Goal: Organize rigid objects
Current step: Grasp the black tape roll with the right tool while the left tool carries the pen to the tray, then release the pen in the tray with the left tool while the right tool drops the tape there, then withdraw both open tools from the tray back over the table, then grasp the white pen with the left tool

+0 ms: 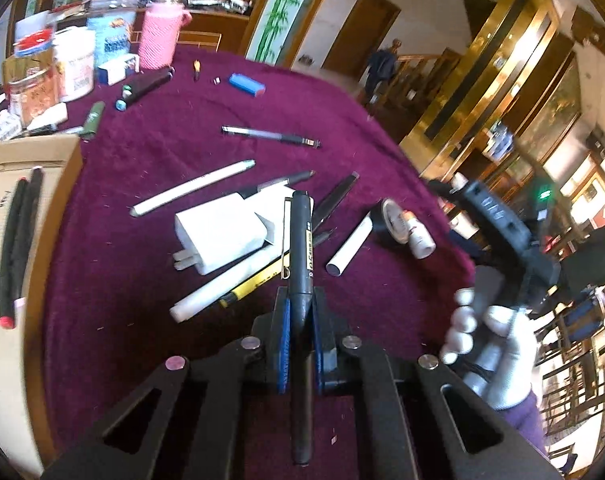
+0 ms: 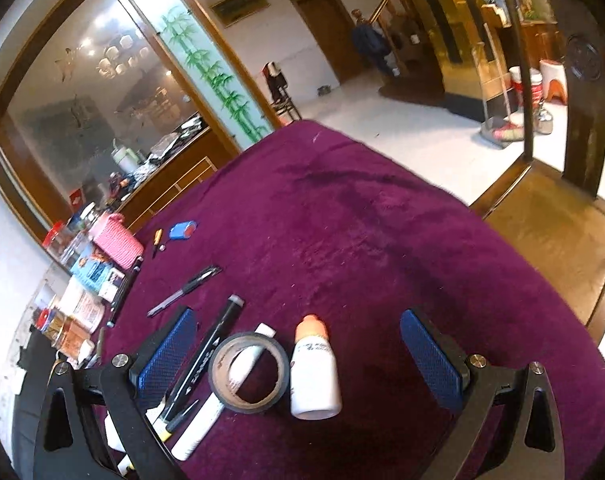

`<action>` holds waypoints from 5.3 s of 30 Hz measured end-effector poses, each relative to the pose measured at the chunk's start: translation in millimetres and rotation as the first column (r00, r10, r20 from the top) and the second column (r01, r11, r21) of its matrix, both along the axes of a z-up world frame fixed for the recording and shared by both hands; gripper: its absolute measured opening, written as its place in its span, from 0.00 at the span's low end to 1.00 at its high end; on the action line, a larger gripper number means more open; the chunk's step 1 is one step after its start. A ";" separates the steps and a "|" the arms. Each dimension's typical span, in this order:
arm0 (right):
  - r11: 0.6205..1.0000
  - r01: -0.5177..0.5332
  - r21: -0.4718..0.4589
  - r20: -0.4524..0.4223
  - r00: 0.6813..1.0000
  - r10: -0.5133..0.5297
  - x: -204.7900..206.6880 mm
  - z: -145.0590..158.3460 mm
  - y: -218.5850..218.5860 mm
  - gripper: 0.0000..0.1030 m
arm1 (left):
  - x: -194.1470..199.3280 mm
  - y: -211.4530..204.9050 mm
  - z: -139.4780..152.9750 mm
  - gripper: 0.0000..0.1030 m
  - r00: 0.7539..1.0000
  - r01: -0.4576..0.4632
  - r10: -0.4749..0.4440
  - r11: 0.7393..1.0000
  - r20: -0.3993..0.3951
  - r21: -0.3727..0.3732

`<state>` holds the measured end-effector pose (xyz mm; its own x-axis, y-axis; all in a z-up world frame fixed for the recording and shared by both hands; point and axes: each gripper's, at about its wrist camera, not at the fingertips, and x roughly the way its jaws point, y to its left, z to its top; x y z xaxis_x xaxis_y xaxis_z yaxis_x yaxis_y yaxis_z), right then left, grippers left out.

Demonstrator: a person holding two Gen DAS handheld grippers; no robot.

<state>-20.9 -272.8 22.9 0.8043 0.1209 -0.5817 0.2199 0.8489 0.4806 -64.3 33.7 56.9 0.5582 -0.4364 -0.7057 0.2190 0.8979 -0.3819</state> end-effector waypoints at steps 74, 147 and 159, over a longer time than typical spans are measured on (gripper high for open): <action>0.505 -0.863 0.015 -0.191 0.494 0.848 59.0 28.4 500.0 0.12 | -28.2 338.4 2.5 0.62 0.879 -0.477 0.465 0.863 -0.111 -0.165; 0.975 -0.200 -0.101 0.014 0.979 0.202 47.4 13.7 58.0 0.84 | 152.6 -4.1 -38.9 0.26 0.952 0.304 -0.254 0.836 -0.168 0.457; 0.973 -0.212 -0.096 -0.005 0.977 0.212 49.2 9.9 61.7 0.84 | 144.3 -2.3 -40.0 0.26 0.889 0.453 -0.430 0.780 -0.156 0.431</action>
